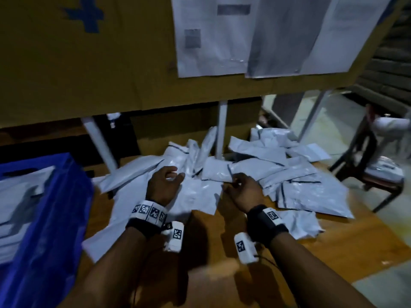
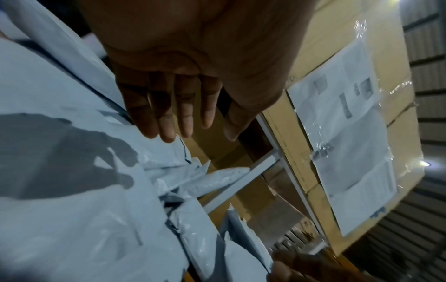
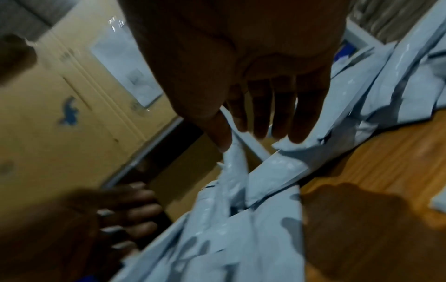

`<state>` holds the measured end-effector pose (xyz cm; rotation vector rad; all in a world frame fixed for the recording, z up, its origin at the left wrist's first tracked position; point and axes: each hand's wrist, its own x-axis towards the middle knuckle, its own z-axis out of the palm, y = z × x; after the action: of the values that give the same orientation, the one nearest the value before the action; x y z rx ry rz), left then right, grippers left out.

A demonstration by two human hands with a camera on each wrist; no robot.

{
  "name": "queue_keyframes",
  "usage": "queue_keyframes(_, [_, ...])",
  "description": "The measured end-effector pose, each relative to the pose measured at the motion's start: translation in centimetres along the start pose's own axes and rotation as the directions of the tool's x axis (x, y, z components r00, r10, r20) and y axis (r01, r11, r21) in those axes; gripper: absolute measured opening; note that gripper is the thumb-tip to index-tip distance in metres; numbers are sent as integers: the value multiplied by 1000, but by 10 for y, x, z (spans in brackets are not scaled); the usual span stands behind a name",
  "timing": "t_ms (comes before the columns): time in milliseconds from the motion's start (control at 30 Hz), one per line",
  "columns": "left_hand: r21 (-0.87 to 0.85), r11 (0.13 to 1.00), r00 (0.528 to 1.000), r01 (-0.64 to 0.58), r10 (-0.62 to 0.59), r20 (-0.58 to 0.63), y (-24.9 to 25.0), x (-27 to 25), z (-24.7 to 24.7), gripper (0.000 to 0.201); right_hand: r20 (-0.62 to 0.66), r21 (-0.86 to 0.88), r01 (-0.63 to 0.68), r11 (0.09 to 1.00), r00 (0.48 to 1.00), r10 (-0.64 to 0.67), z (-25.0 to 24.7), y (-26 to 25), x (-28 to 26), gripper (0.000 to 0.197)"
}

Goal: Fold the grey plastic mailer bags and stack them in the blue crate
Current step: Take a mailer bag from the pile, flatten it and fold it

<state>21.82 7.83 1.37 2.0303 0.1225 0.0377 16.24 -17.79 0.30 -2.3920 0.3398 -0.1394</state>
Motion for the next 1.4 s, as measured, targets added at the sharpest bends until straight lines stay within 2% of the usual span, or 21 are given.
queue_keyframes(67, [-13,997,996,-71,72,55,10,19,28,36,-79,-146,-72,987,995,61,-5,21,28,74])
queue_keyframes(133, [-42,995,987,-95,100,123,17,29,58,40,-69,-314,-125,941,992,108,-4,40,46,101])
queue_keyframes(200, [-48,995,980,-88,95,177,20,31,85,35,-43,-488,-86,868,996,74,2,50,55,119])
queue_keyframes(233, [-50,995,978,-82,90,190,21,30,97,34,-24,-545,-51,837,999,45,7,53,60,120])
queue_keyframes(300, [-36,994,977,-99,104,187,20,28,114,35,17,-596,16,803,1000,-7,17,58,65,103])
queue_keyframes(367, [8,995,980,-98,95,177,22,26,121,36,27,-591,68,804,998,-64,16,59,68,74])
queue_keyframes(433, [7,999,980,-42,40,196,24,21,122,40,-1,-576,162,801,980,-199,4,57,64,55])
queue_keyframes(533, [-37,998,986,-47,52,162,27,7,116,38,-165,-451,318,834,888,-428,-31,50,47,42])
queue_keyframes(567, [-60,997,990,-52,59,130,29,0,114,35,-251,-382,336,861,859,-446,-47,45,40,40])
queue_keyframes(667, [-125,990,997,-66,71,33,36,-26,107,29,-394,-42,277,960,878,-270,-93,37,14,35])
queue_keyframes(733, [-213,977,999,-32,38,23,38,-49,102,39,-384,244,270,932,909,-163,-112,46,-4,30])
queue_keyframes(800, [-222,975,1000,-29,27,-10,40,-78,96,51,-278,570,186,800,960,-25,-118,55,-24,27])
queue_keyframes(867, [-194,981,999,-3,-5,-39,35,-109,92,56,-62,804,-11,595,993,102,-113,63,-49,23])
queue_keyframes(933, [-221,973,996,66,-79,-51,27,-140,85,52,171,875,-229,427,971,170,-97,76,-76,23])
queue_keyframes(1000, [-266,959,991,103,-121,-51,10,-169,77,46,334,854,-390,345,919,210,-72,89,-104,26])
queue_keyframes(1067, [-228,967,989,110,-130,-74,-11,-194,65,45,401,803,-466,371,884,242,-47,100,-131,26])
queue_keyframes(1167, [-69,989,988,130,-135,-79,-45,-217,43,35,452,659,-506,557,858,246,-16,116,-164,29])
queue_keyframes(1200, [-32,991,989,130,-132,-74,-52,-221,35,32,441,569,-461,681,870,220,-7,124,-171,37])
queue_keyframes(1267, [21,990,988,143,-141,-58,-64,-222,22,29,426,315,-238,919,900,87,6,136,-180,53])
queue_keyframes(1333, [91,986,989,140,-136,-53,-73,-221,13,26,427,126,-81,989,904,19,13,138,-188,56])
queue_keyframes(1400, [170,977,991,132,-128,-33,-83,-222,12,17,396,22,-18,1000,918,8,16,133,-193,55])
